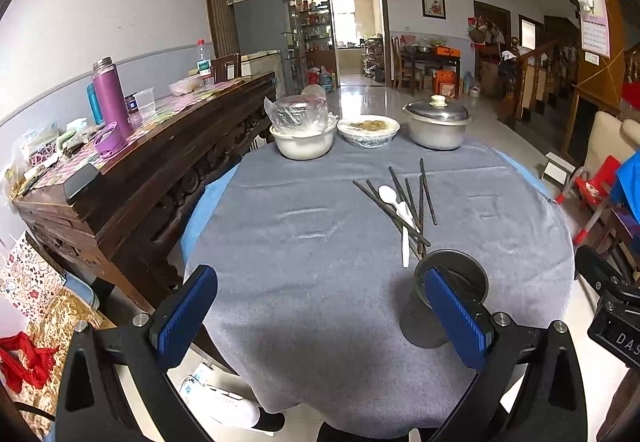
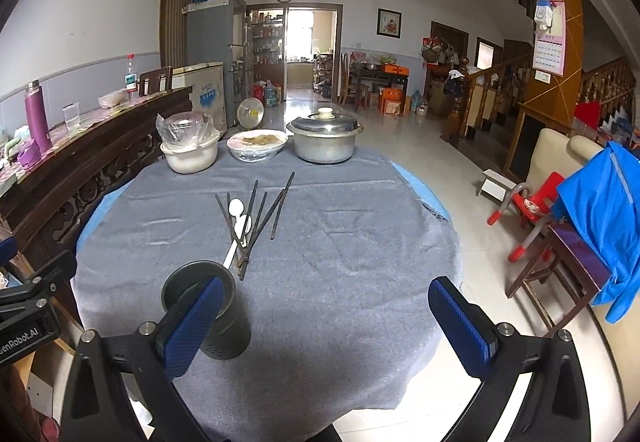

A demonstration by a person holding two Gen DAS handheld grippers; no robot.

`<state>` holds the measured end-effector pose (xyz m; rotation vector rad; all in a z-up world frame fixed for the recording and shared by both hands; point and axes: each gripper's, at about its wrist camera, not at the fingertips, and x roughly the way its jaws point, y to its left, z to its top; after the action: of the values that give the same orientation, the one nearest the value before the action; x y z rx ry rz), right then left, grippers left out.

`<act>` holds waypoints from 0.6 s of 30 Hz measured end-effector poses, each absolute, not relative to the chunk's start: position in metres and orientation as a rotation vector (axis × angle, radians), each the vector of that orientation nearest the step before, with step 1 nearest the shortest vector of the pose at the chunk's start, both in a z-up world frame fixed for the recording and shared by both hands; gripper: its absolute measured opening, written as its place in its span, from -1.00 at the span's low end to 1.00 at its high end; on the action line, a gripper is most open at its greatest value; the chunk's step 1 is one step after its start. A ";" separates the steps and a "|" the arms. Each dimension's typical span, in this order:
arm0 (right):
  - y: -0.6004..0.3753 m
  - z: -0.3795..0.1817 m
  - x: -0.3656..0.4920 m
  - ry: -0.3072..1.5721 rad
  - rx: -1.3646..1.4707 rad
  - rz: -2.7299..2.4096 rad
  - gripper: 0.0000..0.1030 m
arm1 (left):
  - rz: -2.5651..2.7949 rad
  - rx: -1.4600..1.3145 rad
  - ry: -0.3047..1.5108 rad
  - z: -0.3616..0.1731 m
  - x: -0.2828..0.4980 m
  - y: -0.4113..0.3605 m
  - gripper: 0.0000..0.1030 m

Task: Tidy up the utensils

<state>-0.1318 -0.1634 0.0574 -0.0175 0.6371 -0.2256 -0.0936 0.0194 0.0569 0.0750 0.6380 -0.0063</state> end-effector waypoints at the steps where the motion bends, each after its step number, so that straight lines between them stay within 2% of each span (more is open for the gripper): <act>1: -0.163 0.056 -0.132 0.627 -0.030 -0.230 1.00 | -0.007 0.076 0.638 0.056 -0.094 0.019 0.99; 18: -0.163 0.052 -0.126 0.666 -0.027 -0.237 1.00 | -0.020 0.089 0.663 0.048 -0.088 0.012 0.99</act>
<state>-0.1256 -0.1634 0.0518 -0.0268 0.6656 -0.2365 -0.0882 0.0118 0.0478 0.0888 0.6627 -0.0199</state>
